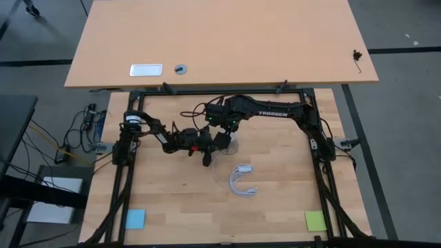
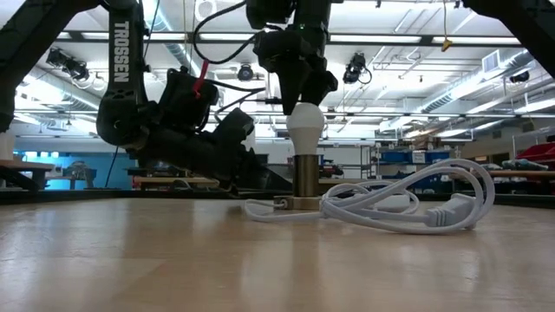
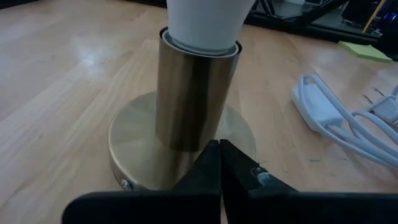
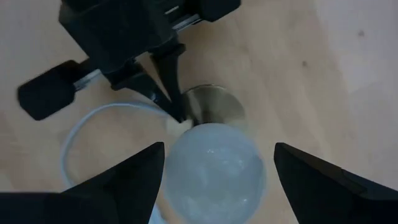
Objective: Screw lightbulb
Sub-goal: Remove the white lightbulb from the golden lamp
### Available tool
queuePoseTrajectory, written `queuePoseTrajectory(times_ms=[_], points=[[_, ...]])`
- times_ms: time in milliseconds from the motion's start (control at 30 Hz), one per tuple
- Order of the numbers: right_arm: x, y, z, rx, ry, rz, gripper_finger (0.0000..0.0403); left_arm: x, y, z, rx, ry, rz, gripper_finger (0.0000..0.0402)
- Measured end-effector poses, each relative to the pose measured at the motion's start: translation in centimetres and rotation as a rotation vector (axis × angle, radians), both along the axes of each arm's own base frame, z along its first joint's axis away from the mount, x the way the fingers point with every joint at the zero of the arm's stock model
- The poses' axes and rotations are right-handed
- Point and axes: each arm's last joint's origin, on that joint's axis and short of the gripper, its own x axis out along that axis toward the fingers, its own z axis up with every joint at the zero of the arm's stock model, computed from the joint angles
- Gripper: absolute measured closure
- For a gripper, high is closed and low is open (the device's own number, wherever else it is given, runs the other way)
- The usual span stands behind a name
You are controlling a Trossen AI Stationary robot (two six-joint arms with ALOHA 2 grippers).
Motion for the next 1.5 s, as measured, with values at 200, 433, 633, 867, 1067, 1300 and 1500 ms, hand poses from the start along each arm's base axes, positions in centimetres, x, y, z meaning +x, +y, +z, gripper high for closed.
queuePoseTrajectory(times_ms=[200,433,633,867,1067,1300,1500], points=[[0.1,0.0,-0.6,0.035,0.016,-0.036,0.0094,0.0,0.0,0.0,0.0,0.0,0.0,0.0401],[0.2,0.0,-1.3,0.036,0.018,-0.029,0.0099,0.0,0.0,0.0,-0.002,0.003,0.001,0.0401],[0.1,0.0,-1.3,0.008,0.036,0.139,0.0131,0.0,0.0,0.0,-0.004,0.001,-0.003,0.0401],[0.2,0.5,-1.2,-0.107,0.066,0.527,0.0148,0.0,0.0,0.0,-0.005,0.003,-0.004,0.0401],[0.6,1.7,-1.2,-0.154,0.061,0.746,0.0149,0.0,0.0,0.0,-0.005,0.002,-0.004,0.0401],[0.8,3.0,-1.0,-0.148,0.046,0.718,0.0147,0.1,0.1,0.4,-0.018,-0.046,0.004,0.0401],[0.9,3.2,1.3,-0.16,-0.013,0.646,0.0136,0.0,0.6,0.3,-0.059,-0.037,0.068,0.0401]])
